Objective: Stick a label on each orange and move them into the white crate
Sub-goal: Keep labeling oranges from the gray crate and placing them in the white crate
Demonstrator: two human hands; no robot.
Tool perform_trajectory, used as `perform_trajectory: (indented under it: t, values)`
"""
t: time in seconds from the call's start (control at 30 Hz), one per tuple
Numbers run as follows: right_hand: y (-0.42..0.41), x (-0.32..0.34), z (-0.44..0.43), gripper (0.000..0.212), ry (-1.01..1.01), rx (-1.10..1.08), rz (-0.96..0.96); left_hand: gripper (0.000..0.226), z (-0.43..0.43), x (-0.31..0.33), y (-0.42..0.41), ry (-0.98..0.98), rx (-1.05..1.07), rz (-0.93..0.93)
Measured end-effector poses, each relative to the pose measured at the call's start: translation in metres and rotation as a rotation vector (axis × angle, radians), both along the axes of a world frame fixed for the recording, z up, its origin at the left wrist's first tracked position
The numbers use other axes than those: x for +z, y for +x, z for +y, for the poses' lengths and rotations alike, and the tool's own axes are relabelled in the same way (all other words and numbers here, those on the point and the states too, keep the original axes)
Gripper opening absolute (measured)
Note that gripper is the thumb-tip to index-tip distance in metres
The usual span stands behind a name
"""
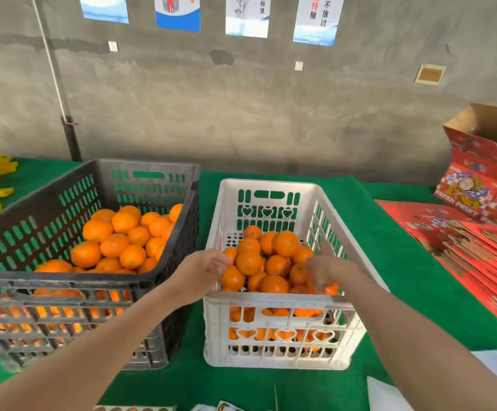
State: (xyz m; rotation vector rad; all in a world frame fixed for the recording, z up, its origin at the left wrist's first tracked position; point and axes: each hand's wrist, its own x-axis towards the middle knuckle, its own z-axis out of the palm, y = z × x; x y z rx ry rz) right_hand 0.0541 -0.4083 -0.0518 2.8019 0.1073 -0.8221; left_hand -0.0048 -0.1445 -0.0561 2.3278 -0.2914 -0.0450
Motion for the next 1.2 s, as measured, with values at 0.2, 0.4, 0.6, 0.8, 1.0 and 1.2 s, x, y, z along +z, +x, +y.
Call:
perform_trajectory:
  t: [0.2,0.4,0.6,0.8,1.0,1.2]
  values:
    - [0.001,0.003,-0.007,0.055,0.090,-0.026,-0.151,0.025,0.002,0.002,-0.005,-0.134,0.030,-0.014]
    - [-0.089,0.018,0.054,0.009,1.190,0.250,-1.038,0.020,0.000,-0.002,-0.025,-0.279,0.114,-0.064]
    - [-0.143,-0.063,0.093,0.035,0.748,0.329,-0.050,0.021,0.003,-0.005,-0.052,-0.421,0.181,-0.135]
    - [-0.158,-0.129,0.106,0.051,0.338,0.142,0.162,0.022,0.018,-0.024,-0.092,-0.382,0.183,-0.099]
    - [-0.157,-0.131,0.104,0.036,0.426,0.009,0.062,0.026,0.039,-0.066,-0.120,-0.370,0.266,0.149]
    - [-0.148,-0.117,0.088,0.047,0.713,-0.109,0.065,0.020,0.041,-0.099,-0.128,-0.297,0.298,0.412]
